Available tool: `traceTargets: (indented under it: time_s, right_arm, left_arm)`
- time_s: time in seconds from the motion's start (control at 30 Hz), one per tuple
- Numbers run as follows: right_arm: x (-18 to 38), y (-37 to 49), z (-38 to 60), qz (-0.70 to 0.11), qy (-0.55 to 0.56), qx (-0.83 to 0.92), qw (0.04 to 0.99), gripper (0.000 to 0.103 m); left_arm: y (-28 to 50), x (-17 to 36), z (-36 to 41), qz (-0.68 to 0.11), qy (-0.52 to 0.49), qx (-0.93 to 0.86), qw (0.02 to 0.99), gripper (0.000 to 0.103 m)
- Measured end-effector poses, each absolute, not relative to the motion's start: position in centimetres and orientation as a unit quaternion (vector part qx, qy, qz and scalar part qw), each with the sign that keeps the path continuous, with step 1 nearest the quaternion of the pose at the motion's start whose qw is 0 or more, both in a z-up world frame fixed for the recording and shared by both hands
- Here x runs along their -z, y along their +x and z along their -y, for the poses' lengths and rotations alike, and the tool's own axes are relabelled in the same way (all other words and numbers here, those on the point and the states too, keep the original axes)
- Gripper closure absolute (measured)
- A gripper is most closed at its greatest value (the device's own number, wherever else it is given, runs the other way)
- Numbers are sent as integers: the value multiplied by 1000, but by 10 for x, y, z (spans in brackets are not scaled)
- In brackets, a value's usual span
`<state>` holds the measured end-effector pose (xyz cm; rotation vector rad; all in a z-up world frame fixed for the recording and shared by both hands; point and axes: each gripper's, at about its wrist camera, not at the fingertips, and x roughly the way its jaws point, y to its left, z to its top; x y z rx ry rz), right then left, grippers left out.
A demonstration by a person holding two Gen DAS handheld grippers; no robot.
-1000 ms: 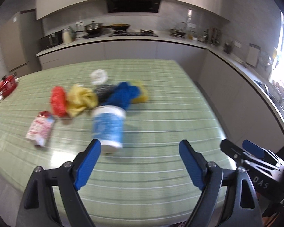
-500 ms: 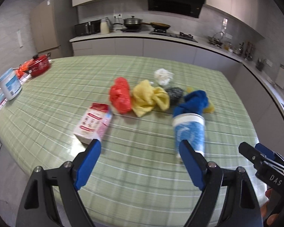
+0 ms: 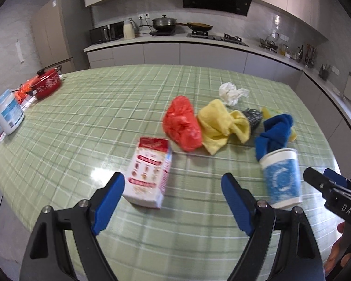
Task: Collect trash
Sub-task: 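Return both tools to the island toward the white-blue paper cup, then grasp the white-blue paper cup with the right tool while the left tool grasps the white-red milk carton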
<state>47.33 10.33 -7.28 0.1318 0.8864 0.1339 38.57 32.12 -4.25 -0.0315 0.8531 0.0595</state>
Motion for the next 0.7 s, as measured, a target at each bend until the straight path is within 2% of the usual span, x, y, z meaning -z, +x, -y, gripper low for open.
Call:
traceTargets:
  time_s: [0.23, 0.7]
  right_arm:
    - [95, 486, -124, -447, 76, -21, 891, 14]
    - [122, 501, -140, -462, 74, 9, 884, 14]
  left_arm:
    - [414, 63, -353, -434, -14, 0, 901, 17]
    - [440, 96, -363, -450, -6, 27, 892, 17]
